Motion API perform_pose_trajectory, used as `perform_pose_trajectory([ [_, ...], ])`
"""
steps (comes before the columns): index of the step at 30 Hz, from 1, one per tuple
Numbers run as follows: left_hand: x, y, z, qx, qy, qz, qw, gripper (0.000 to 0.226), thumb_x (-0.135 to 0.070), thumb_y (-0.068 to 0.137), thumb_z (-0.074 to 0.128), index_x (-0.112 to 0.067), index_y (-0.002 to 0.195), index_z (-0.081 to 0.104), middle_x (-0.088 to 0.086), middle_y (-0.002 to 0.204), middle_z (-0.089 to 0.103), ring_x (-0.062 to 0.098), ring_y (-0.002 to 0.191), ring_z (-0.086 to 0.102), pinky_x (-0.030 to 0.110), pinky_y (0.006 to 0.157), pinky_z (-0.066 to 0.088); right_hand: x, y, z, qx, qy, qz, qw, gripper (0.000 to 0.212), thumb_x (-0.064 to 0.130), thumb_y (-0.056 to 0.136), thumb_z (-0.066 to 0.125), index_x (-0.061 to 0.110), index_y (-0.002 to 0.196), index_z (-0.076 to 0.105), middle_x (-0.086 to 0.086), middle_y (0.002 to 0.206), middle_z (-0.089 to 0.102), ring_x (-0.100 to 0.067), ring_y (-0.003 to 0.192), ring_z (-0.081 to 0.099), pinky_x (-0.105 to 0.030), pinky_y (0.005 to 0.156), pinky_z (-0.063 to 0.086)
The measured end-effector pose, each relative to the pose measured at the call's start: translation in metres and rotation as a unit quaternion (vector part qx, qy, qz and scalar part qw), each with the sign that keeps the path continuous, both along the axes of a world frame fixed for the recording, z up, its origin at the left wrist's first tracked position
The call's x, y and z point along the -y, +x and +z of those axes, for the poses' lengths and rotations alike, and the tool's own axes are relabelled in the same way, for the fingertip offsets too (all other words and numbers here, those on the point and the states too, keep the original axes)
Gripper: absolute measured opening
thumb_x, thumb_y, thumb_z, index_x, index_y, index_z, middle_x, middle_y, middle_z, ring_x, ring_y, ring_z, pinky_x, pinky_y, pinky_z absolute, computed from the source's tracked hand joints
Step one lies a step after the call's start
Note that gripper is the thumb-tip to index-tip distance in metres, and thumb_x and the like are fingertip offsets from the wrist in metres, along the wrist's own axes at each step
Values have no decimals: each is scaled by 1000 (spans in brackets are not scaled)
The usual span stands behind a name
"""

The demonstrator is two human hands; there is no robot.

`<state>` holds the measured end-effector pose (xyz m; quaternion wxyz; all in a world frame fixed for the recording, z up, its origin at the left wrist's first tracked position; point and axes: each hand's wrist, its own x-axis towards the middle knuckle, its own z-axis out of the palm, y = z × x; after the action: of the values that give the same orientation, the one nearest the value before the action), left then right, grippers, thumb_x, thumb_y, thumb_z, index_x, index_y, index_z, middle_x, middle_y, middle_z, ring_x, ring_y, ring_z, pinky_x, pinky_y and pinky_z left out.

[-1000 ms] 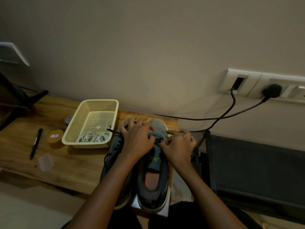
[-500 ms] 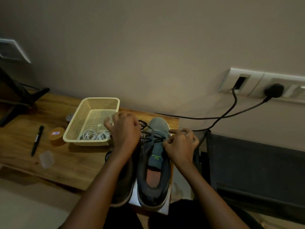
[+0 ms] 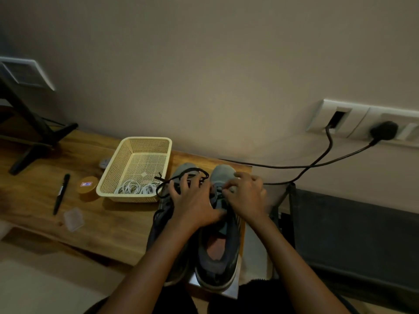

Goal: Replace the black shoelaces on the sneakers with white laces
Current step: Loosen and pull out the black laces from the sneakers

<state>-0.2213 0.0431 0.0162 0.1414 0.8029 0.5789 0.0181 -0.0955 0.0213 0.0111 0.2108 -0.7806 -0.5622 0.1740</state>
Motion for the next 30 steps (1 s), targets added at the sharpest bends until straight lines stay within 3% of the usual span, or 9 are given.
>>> perform_pose_trajectory([
  [2,8,3,-4,-29,50,17,998,60,-54,83,56,-26,133,39,2,155,13,29,144,-6,59,112,-6,-1,-8,-3,23,-30,32,999,21,25,87,57,27,104,69,2,144,35,-29,132,18,-41,103,22],
  [4,14,3,-3,-28,109,38,993,50,-50,87,53,-24,129,46,3,156,12,30,144,-8,58,110,-8,-2,-13,-5,29,-35,32,998,21,21,85,58,24,103,69,1,143,35,-30,131,17,-41,102,23],
  [9,21,5,-4,-6,166,40,985,26,-38,85,57,-19,98,70,0,152,31,26,145,4,55,109,-6,-2,-12,-5,49,25,15,998,13,23,88,59,18,90,71,2,132,45,-26,126,24,-35,92,26],
  [16,18,2,-5,-3,150,57,987,23,-35,87,52,-23,97,69,-7,153,27,21,145,-2,50,108,-8,-4,20,-7,0,48,-108,993,11,16,88,61,12,90,70,-3,128,51,-27,117,33,-37,92,31],
  [20,18,3,-3,-5,137,57,989,22,-35,88,52,-22,94,69,-8,154,25,21,145,-4,50,107,-10,-5,11,-5,32,46,-35,998,18,23,87,61,22,102,71,2,145,36,-28,131,22,-41,102,25],
  [22,19,3,-3,-9,138,55,989,22,-35,88,52,-22,96,68,-8,154,25,22,145,-4,50,106,-11,-5,3,-4,35,27,11,999,16,27,85,62,26,98,72,6,146,34,-29,135,16,-43,105,21],
  [25,19,3,-3,-11,136,52,989,24,-35,89,52,-21,99,68,-7,154,25,22,145,-3,50,107,-10,-5,-6,-6,52,-19,44,998,14,25,85,60,25,91,73,6,146,35,-31,137,11,-45,106,19],
  [30,19,4,-1,-11,127,57,990,27,-37,90,50,-21,103,67,-7,154,24,21,145,-3,50,107,-9,-6,-1,-4,59,10,27,998,15,27,88,59,20,88,71,10,139,42,-26,133,17,-42,101,21],
])
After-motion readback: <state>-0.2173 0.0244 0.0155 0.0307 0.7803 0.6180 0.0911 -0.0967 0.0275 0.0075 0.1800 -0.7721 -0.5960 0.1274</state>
